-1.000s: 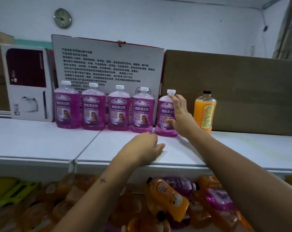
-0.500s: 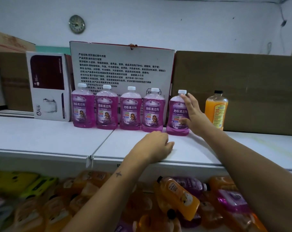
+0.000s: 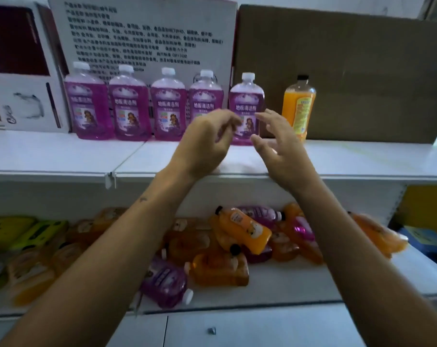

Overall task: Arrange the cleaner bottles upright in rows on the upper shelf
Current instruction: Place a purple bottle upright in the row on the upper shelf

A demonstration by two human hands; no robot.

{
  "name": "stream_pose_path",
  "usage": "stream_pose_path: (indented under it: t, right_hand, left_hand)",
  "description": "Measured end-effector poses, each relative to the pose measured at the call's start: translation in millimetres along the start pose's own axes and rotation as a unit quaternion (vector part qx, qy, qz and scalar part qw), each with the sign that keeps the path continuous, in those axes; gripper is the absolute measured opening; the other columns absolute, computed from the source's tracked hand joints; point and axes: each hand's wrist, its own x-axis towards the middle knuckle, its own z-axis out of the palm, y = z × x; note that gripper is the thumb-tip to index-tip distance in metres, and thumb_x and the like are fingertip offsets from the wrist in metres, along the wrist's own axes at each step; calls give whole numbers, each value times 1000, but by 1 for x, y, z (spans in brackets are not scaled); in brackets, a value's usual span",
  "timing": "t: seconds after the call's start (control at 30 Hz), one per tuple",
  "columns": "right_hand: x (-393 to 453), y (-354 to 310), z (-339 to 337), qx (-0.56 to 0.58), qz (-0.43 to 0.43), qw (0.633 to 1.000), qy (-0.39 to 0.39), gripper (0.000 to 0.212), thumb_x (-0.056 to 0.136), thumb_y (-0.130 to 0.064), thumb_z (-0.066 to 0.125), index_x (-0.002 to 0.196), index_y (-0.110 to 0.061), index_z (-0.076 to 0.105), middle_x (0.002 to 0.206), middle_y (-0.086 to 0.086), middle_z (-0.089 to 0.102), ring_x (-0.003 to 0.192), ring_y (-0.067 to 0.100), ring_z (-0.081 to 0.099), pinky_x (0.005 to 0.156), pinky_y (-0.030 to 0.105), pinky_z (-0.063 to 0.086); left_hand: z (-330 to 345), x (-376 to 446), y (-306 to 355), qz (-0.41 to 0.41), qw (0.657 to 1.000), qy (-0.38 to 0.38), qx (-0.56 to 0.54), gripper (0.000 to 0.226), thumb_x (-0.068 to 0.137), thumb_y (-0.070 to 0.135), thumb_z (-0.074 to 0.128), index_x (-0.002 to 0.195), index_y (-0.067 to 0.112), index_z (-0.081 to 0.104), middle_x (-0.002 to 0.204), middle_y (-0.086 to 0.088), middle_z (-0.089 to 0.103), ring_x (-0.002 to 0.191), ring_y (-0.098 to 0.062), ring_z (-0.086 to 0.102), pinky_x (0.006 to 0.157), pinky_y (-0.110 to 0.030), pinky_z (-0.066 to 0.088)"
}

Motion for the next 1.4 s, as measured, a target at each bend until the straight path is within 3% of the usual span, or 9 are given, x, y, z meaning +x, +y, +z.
stream_pose_path:
  t: [0.23, 0.37, 0.6, 0.73, 0.87, 0.97, 1.07, 1.23, 1.4]
  right_hand:
    - [-149, -17, 15, 189, 88, 976, 60, 32, 99, -18, 47, 129, -23, 56, 136, -4, 57, 128, 5, 53, 99, 16, 46]
    - [-202, 0, 48, 224, 222, 949, 28, 25, 102, -20, 52, 119, -37, 57, 115, -28, 63, 111, -7, 59, 85, 9, 48]
    - [-257, 15, 122, 224, 334, 909, -105, 23, 99, -45, 49, 121, -52, 50, 124, -18, 60, 107, -4, 59, 82, 10, 48]
    - [-265, 12, 156, 232, 350, 893, -159, 32, 93, -51, 47, 125, -55, 48, 121, -35, 57, 103, 3, 65, 89, 28, 56]
    - [-265, 5, 190, 256, 349, 877, -207, 46, 102, -31, 51, 140, -52, 37, 137, -17, 52, 98, 3, 67, 84, 26, 58]
    - [-264, 4, 218, 184, 305, 893, -276, 66, 100, -24, 55, 151, -44, 18, 153, -17, 29, 105, 1, 60, 96, 26, 54]
    - [-259, 10, 240, 145, 318, 898, -268, 82, 93, -20, 63, 153, -41, 11, 155, -6, 28, 114, 20, 61, 92, 40, 58]
    - [-249, 12, 255, 62, 313, 912, -256, 85, 89, -28, 70, 155, -34, 17, 146, 6, 35, 120, 29, 57, 94, 39, 56]
    - [-251, 6, 253, 52, 317, 920, -223, 88, 82, -36, 79, 152, -37, 24, 147, 3, 39, 126, 28, 53, 95, 42, 55]
  left_hand:
    - [-9, -102, 39, 17, 989, 84, -121, 22, 92, -3, 44, 102, -1, 63, 96, -9, 65, 92, -15, 63, 83, -20, 49]
    - [8, -190, 16, -103, 986, 33, -130, 21, 93, 11, 43, 106, 11, 60, 100, 3, 63, 96, -4, 60, 83, -17, 48]
    - [29, -298, -33, -331, 932, -142, -36, 47, 92, 49, 42, 131, 26, 50, 126, 6, 52, 119, -9, 48, 102, -30, 41]
    - [27, -313, -68, -326, 924, -187, 63, 49, 91, 24, 50, 139, 16, 46, 139, -8, 46, 130, -25, 39, 110, -35, 31]
    - [29, -317, -99, -339, 886, -287, 133, 66, 85, 3, 62, 146, 13, 39, 151, -9, 37, 142, -31, 29, 116, -46, 30]
    - [32, -326, -115, -249, 892, -339, 168, 79, 73, 11, 78, 144, 12, 42, 148, -8, 44, 141, -32, 33, 112, -52, 35]
    - [35, -329, -129, -212, 891, -348, 200, 86, 68, 34, 84, 141, 16, 43, 143, -5, 50, 136, -30, 38, 105, -51, 43]
    - [43, -317, -133, -219, 883, -365, 199, 80, 80, 37, 74, 148, 19, 36, 153, -1, 36, 147, -31, 17, 118, -52, 18]
    - [35, -319, -130, -230, 896, -340, 168, 73, 84, 35, 71, 147, 24, 37, 153, 2, 37, 148, -26, 15, 119, -45, 13]
